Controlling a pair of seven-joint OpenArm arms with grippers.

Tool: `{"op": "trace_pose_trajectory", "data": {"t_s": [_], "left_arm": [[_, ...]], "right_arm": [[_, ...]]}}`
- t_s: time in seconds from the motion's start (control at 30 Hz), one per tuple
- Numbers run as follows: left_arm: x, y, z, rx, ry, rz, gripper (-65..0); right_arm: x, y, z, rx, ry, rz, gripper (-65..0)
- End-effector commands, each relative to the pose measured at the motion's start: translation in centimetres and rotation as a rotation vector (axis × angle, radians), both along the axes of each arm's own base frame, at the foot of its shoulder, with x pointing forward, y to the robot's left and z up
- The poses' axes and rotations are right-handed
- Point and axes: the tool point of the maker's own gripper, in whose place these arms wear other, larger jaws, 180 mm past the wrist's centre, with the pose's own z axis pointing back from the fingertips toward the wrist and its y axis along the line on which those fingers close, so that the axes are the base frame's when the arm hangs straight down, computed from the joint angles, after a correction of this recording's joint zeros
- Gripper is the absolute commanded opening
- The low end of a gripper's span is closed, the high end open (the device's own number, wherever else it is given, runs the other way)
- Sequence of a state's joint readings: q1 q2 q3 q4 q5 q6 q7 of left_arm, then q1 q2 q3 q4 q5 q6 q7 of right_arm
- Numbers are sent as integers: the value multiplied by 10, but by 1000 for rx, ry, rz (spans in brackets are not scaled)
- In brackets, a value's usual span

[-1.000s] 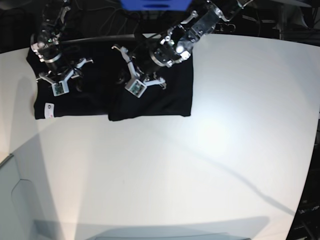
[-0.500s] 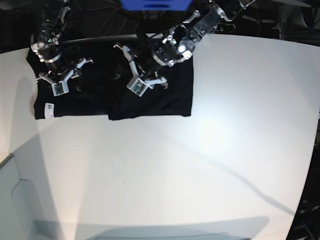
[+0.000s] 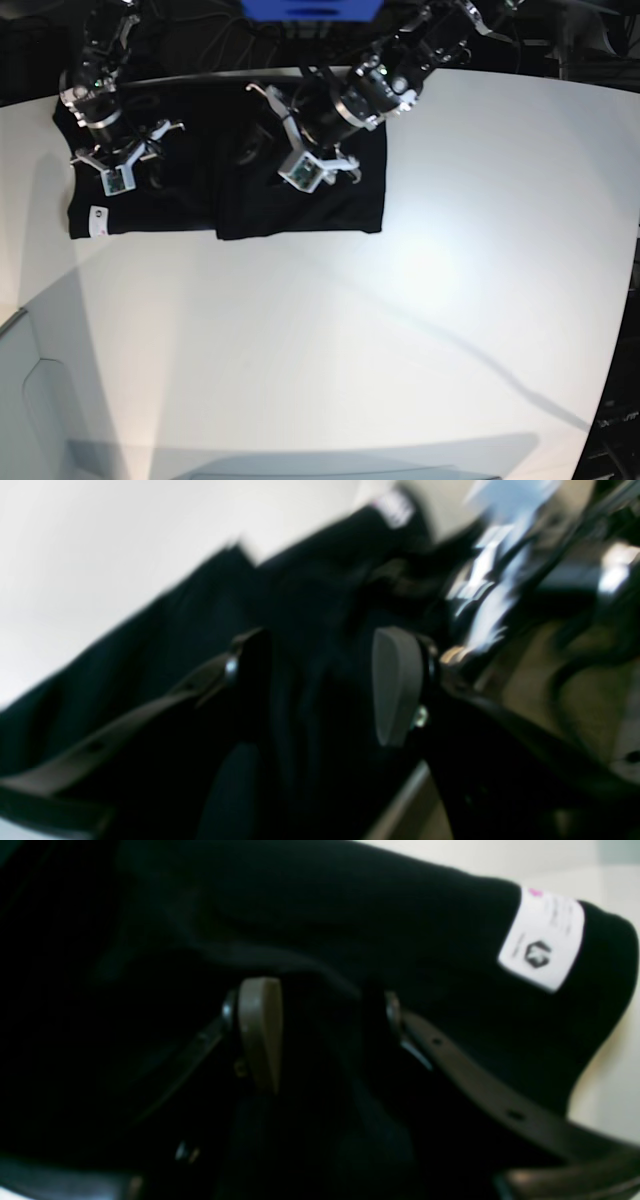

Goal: Fold the T-shirt properly
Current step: 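Fold the held strip end over toward the right gripper with the left gripper, then release the shirt and raise both grippers away from the folded bundle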

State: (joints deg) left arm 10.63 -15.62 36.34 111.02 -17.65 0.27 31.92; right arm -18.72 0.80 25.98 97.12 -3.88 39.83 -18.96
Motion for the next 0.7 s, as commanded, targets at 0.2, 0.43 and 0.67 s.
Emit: {"op": "trace_pose_trajectory", "data": {"t_s": [0.2, 0.43, 0.67], "left_arm": [[-7, -7, -29, 25, 58, -16, -334], [-28, -55, -44, 79, 35, -238, -334], [-44, -74, -42, 99, -5, -356, -334]], "right_arm": [[18, 0, 39, -23, -125, 16, -386], [23, -9, 66, -67, -194, 0, -384], [16, -61, 71, -103, -191, -180, -377]]}}
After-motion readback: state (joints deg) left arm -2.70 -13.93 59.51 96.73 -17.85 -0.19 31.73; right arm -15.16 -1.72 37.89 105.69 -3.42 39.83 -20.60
